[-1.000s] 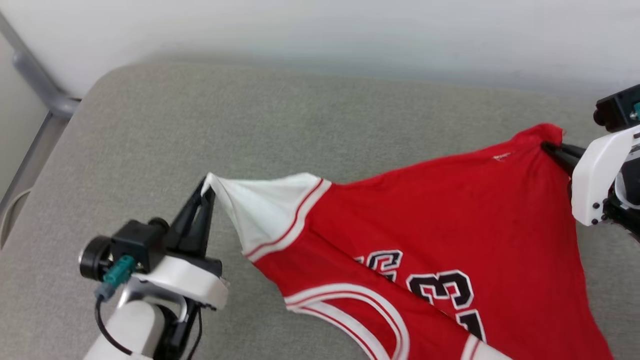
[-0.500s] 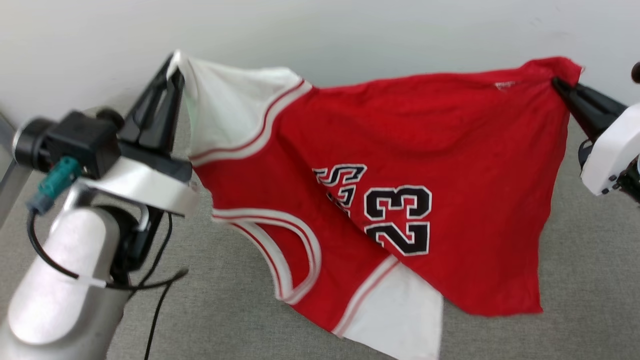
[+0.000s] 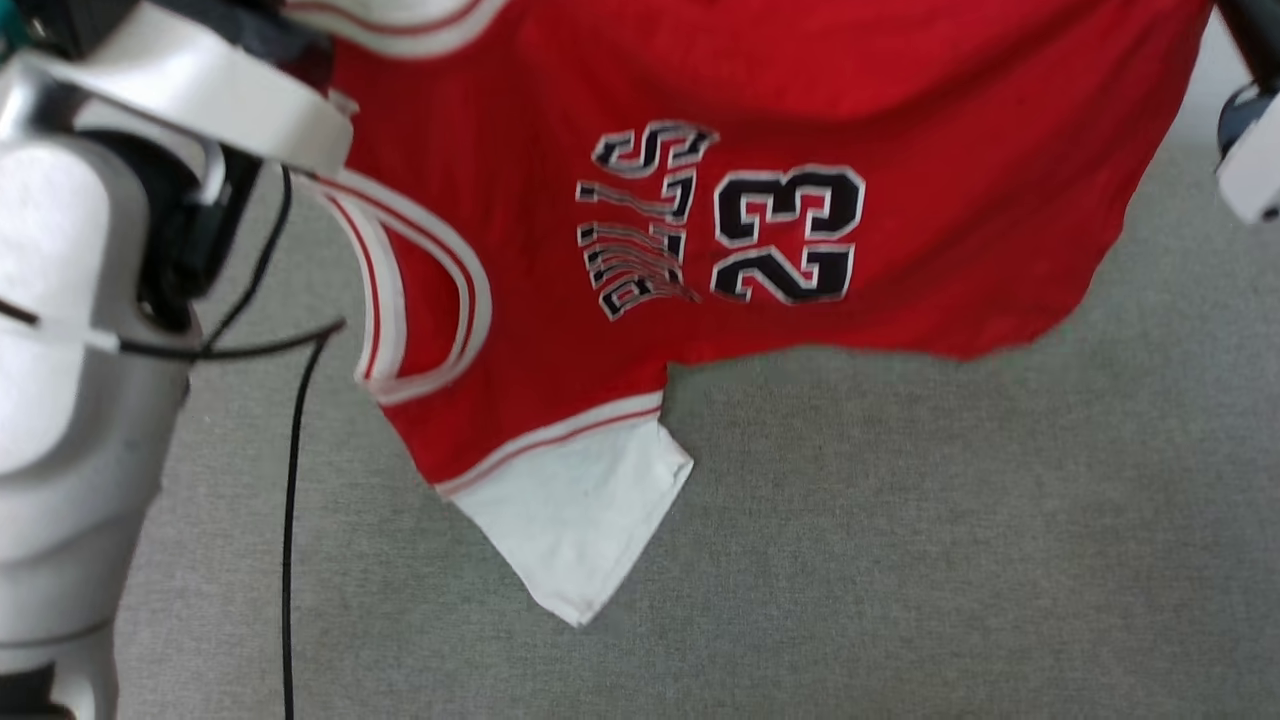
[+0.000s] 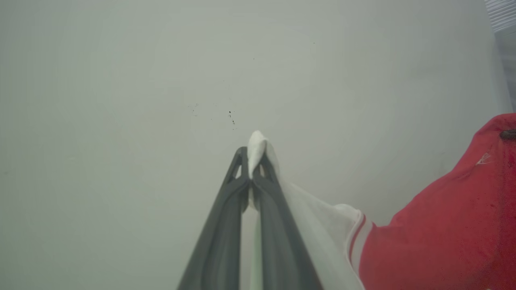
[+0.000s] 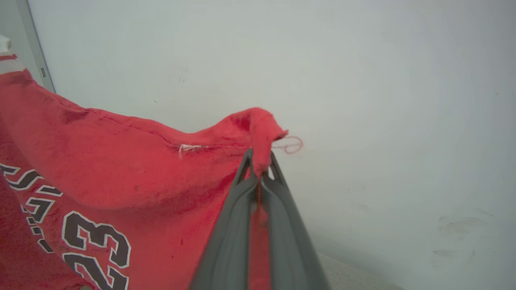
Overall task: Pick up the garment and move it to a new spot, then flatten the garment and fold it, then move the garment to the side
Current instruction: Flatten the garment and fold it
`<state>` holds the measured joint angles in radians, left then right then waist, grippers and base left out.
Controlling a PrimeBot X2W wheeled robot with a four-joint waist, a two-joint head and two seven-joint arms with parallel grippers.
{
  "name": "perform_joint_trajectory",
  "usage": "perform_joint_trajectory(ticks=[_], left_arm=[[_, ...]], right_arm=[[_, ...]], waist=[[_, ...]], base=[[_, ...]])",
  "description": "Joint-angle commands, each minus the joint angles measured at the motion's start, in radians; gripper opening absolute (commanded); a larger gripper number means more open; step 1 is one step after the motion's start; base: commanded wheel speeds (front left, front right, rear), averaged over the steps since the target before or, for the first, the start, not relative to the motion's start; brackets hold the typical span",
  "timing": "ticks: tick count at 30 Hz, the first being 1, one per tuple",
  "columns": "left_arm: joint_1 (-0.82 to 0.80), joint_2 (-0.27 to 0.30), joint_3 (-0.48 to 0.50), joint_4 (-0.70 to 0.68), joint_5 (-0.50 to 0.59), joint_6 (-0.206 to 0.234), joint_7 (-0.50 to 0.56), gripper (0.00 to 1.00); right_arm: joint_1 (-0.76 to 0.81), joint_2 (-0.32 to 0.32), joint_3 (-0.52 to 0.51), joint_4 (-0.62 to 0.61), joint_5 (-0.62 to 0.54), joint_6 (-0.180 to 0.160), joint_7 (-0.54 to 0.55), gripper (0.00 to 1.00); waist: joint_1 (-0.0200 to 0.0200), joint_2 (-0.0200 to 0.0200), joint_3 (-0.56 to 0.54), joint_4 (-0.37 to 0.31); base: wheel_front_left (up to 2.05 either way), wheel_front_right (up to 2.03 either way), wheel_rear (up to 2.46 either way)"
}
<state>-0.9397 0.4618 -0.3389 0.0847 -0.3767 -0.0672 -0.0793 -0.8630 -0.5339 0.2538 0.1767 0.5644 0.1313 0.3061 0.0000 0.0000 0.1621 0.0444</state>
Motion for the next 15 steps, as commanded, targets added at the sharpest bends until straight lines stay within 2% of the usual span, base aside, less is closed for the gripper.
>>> perform_joint_trajectory(ticks=[1,2,7,15], left_arm=[[-0.058,-0.002,-0.001,0.019,0.0,-0.011,0.007,0.0],[-0.058,-0.002,-0.001,0.019,0.0,-0.011,0.007,0.0],[-0.256,-0.008,-0.005,0.122,-0.005,-0.036,0.009,0.0],[-0.597,-0.013,-0.037,0.311,0.001,-0.057,-0.022,0.0]], right_arm=[[-0.053,0.014,-0.009,0.012,-0.016,-0.001,0.014,0.0],[-0.053,0.014,-0.009,0.012,-0.016,-0.001,0.014,0.0],[-0.247,0.035,-0.022,0.074,-0.078,-0.001,0.035,0.0],[-0.595,0.104,-0.025,0.244,-0.163,-0.001,0.001,0.0]], waist=[[0.0,0.0,0.059,-0.01],[0.0,0.0,0.059,-0.01],[0.0,0.0,0.16,-0.018],[0.0,0.0,0.293,-0.022]], base=[[0.0,0.0,0.0],[0.0,0.0,0.0],[0.0,0.0,0.0],[0.0,0.0,0.0]])
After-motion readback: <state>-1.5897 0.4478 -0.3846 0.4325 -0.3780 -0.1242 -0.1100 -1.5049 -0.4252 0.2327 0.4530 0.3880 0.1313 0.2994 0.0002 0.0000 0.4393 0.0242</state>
